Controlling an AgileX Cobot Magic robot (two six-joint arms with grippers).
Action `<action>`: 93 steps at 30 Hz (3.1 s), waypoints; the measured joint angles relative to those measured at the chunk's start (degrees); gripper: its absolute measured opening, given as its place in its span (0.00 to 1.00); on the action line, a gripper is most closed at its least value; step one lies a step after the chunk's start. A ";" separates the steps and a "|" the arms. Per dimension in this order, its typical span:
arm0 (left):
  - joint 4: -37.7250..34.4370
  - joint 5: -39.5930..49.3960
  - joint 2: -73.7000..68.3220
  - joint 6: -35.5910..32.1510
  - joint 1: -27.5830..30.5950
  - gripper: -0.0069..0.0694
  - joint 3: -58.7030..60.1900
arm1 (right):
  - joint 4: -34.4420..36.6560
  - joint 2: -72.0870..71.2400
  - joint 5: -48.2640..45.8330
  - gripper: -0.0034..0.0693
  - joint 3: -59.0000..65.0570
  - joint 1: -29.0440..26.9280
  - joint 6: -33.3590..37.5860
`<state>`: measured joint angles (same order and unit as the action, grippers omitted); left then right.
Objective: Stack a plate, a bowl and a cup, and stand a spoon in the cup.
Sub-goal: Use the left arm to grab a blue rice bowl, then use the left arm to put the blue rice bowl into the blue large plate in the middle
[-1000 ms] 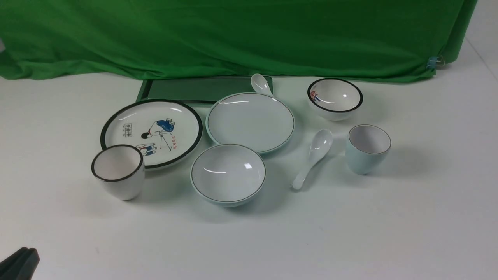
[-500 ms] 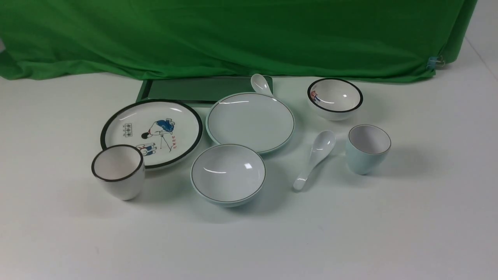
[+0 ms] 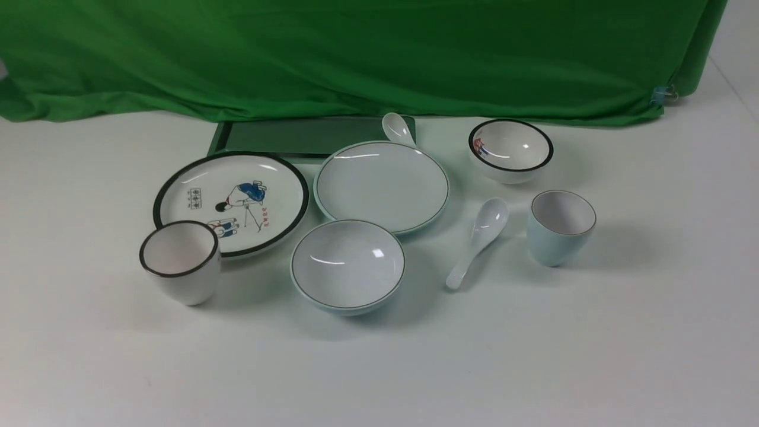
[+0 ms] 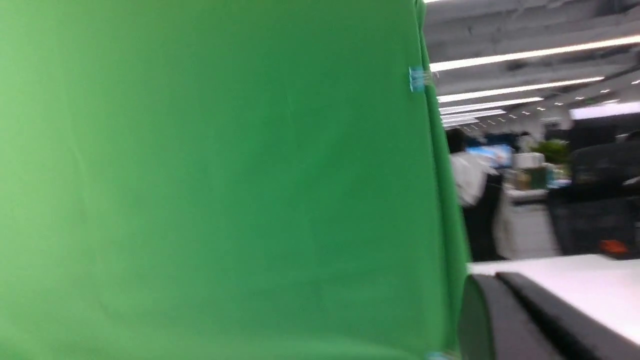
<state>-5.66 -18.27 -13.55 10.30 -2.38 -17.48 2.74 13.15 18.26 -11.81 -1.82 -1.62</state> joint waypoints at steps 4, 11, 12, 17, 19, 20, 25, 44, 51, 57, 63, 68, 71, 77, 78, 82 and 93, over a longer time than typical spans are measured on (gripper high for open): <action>0.06 2.67 -11.69 -2.52 0.00 0.05 -6.62 | 0.00 9.93 -1.17 0.06 -4.51 0.00 4.54; 2.12 18.27 -37.12 2.45 -0.70 0.05 -21.15 | 0.00 31.38 -14.16 0.06 -11.43 3.23 1.62; 2.34 27.98 -43.00 2.02 -2.01 0.05 -26.49 | 0.05 36.55 -22.29 0.06 -14.19 5.74 1.62; -0.70 51.50 -56.50 -6.11 -7.86 0.05 -38.35 | 0.05 50.07 -44.49 0.06 -24.37 13.19 6.49; -2.49 55.32 -60.41 -8.45 -9.99 0.06 -41.36 | 0.05 53.28 -48.06 0.06 -26.75 15.28 7.57; -2.93 57.67 -64.06 -10.30 -12.41 0.07 -44.08 | 0.11 56.40 -50.74 0.06 -29.21 17.11 8.16; 2.41 61.95 -76.20 -11.43 -19.87 0.25 -52.45 | 0.17 62.47 -51.87 0.06 -33.06 20.95 8.96; 5.66 64.41 -100.11 -11.13 -21.03 0.17 -65.42 | 0.23 63.13 -51.67 0.08 -33.40 22.19 8.96; 5.66 66.09 -99.15 -12.85 -21.03 0.08 -69.25 | 0.23 63.13 -51.18 0.10 -33.40 22.19 8.96; 5.66 65.51 -98.22 -13.73 -21.03 0.08 -78.60 | 0.23 63.13 -50.84 0.10 -33.40 22.19 8.96; 5.66 56.04 -101.66 -13.78 -20.97 0.08 -85.16 | 0.23 63.13 -50.78 0.11 -33.40 22.19 8.31; 5.66 55.27 -109.19 -12.39 -19.67 0.08 -87.57 | 0.23 63.13 -51.47 0.18 -33.40 22.19 5.83; 5.66 55.32 -112.16 -10.30 -17.96 0.08 -87.93 | 0.23 63.13 -51.65 0.31 -33.40 22.19 5.64; 5.66 53.61 -112.72 -7.20 -15.86 0.08 -88.43 | 0.23 63.26 -51.71 0.49 -35.20 22.19 4.35; 5.66 53.24 -112.72 -7.10 -15.86 0.08 -88.43 | 0.23 63.50 -51.78 0.51 -36.28 22.19 4.20; 5.28 52.17 -113.66 -6.80 -15.91 0.14 -88.43 | 0.23 66.01 -52.43 0.60 -42.10 22.19 4.03; 5.66 56.80 -111.59 -6.53 -15.91 0.66 -89.53 | 0.23 81.21 -56.31 0.73 -61.16 18.43 3.99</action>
<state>0.00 38.53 -125.14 3.77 -18.29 -107.01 2.96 94.35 -38.05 -72.97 16.61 2.36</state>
